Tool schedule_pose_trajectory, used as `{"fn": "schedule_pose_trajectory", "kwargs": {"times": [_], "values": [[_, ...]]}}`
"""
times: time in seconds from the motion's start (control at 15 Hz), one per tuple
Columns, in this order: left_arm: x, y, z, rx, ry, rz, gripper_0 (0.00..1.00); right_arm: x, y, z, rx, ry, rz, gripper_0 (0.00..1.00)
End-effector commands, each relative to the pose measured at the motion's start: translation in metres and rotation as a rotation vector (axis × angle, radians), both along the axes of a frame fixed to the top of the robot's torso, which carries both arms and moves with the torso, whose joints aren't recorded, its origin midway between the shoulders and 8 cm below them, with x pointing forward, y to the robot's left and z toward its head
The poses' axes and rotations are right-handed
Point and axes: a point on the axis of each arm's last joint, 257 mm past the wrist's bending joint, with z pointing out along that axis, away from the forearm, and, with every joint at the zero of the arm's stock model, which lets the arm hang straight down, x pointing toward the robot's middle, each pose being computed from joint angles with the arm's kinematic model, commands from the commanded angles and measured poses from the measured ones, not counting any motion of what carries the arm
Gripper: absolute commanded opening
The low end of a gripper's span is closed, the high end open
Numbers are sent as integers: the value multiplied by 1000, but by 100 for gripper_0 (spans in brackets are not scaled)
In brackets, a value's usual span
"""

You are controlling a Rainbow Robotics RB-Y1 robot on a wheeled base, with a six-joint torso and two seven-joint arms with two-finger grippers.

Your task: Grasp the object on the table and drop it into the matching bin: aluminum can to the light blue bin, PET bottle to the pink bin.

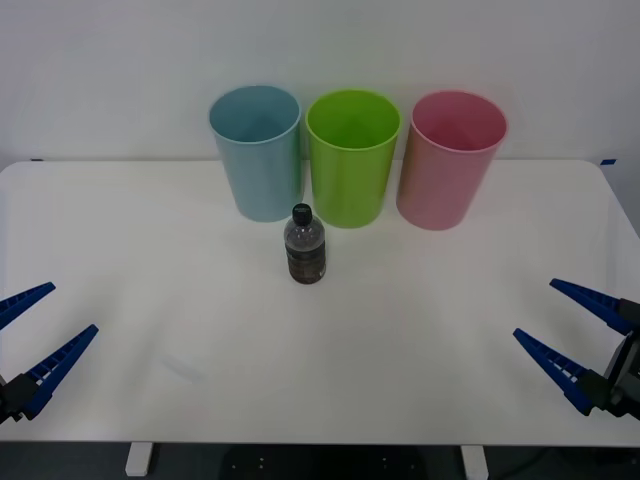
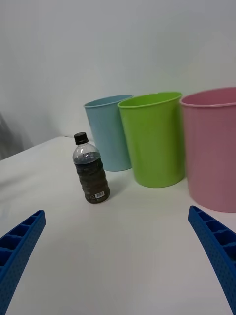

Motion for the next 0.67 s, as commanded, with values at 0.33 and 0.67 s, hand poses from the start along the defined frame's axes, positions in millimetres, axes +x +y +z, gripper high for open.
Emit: {"fn": "schedule_pose_trajectory", "kwargs": {"times": [0.33, 0.67], "values": [[0, 0, 0, 0, 0, 0, 100, 19, 48, -8, -39, -14, 77, 100], [0, 0, 0, 0, 0, 0, 100, 44, 82, -30, -20, 20, 119, 100]]}}
